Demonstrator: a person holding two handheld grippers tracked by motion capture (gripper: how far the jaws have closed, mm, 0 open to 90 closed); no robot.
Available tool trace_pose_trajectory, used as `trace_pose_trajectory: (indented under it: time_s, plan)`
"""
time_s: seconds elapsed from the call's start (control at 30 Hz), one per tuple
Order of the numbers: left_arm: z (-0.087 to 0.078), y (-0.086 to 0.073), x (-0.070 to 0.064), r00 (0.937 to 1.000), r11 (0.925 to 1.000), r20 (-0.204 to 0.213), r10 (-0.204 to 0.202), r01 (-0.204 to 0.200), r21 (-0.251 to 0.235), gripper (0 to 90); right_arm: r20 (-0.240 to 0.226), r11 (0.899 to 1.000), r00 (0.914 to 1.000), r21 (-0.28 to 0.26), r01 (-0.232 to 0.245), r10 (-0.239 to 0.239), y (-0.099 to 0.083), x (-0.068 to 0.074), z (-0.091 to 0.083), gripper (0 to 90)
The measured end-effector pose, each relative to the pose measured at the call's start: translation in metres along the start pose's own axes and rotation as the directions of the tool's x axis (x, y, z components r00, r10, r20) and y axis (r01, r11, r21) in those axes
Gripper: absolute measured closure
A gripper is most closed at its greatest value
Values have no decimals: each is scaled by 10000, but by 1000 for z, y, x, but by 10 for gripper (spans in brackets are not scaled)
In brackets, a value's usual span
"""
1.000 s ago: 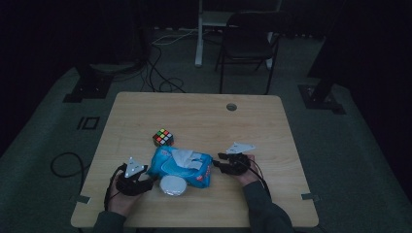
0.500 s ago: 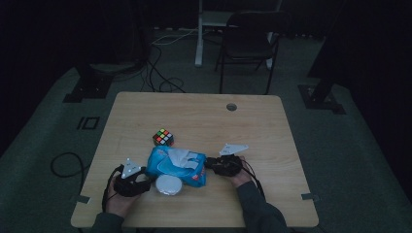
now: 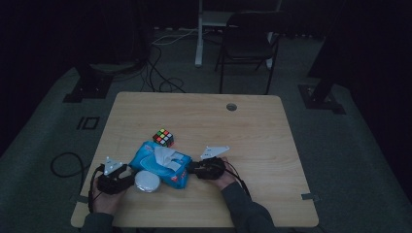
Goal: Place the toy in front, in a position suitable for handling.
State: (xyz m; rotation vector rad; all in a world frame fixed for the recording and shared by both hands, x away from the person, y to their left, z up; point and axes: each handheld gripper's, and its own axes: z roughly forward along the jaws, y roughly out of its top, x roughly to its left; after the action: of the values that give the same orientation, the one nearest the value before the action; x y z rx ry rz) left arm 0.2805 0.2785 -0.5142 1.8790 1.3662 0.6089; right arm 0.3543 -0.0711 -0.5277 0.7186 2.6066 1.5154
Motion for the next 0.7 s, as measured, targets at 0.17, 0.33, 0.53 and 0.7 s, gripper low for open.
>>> trace_pose_trajectory:
  time_s: [0.17,0.33,0.53,0.7]
  plan:
    - [3,1,14,9991,9993,-206,-369,368,-27,457,-90,9993,9993,96,368,-367,7,8,9,710]
    - [8,4,19,9992,9994,-231,-335,333,-78,450,365,9990,9984,-11,441,-440,8,5,3,661]
    - [12,7,21,9983,9993,-463,-361,359,-54,451,1007,9981,9949,-599,115,-54,20,-8,-14,577]
    - [16,7,22,9968,9993,-709,-368,364,-69,450,1391,9978,9902,-664,-21,114,34,-18,-14,534]
